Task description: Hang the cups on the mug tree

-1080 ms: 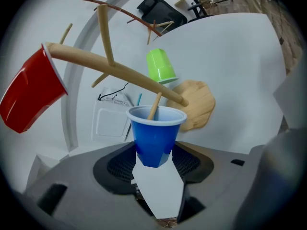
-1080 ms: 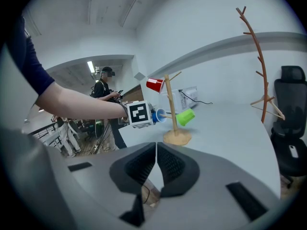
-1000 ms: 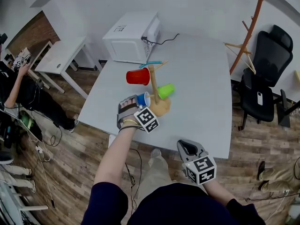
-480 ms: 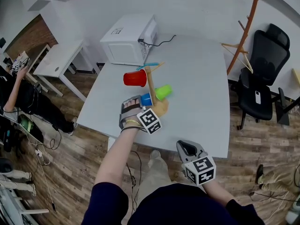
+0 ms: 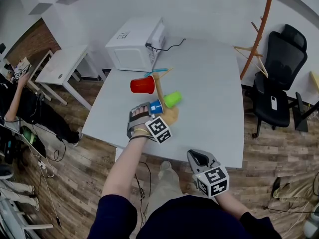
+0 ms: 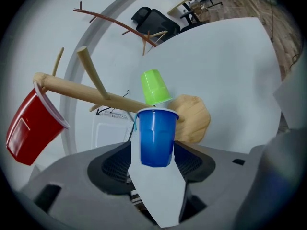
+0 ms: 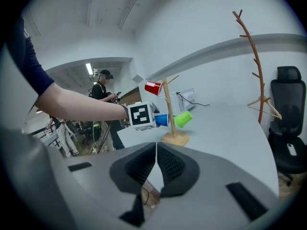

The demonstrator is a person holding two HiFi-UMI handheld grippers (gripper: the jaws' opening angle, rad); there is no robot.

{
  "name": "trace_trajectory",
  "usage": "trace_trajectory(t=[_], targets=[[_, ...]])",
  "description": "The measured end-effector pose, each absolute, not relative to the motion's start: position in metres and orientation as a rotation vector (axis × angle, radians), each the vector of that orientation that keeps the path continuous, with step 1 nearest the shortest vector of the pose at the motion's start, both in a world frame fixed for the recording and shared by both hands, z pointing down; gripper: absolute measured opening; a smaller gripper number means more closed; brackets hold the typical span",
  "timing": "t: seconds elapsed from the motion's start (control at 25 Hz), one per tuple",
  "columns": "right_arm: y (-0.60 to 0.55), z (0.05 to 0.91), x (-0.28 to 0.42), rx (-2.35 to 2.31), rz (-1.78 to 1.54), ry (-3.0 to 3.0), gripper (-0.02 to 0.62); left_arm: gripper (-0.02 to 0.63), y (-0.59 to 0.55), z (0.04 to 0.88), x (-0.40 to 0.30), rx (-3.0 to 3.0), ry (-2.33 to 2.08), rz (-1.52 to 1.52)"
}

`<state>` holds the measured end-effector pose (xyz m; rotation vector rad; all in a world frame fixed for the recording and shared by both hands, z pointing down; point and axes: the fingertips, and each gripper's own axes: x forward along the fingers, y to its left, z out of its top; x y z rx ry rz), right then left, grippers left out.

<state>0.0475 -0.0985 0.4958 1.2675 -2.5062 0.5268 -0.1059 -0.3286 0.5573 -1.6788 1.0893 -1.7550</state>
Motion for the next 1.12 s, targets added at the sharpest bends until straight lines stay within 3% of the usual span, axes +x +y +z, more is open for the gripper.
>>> trace_trajectory(t=[0.24, 1.12], targets=[[-0.097, 0.495, 0.049, 1.264, 0.523, -2.509, 0.032, 0.290, -0.327, 0.556, -0.107, -1.701, 1.108, -1.739], [-0.065, 0.487, 0.052, 1.218, 0.467, -2.543, 0.032, 0.288, -0.283, 0.541, -0.115, -1.794, 1.265, -1.688]])
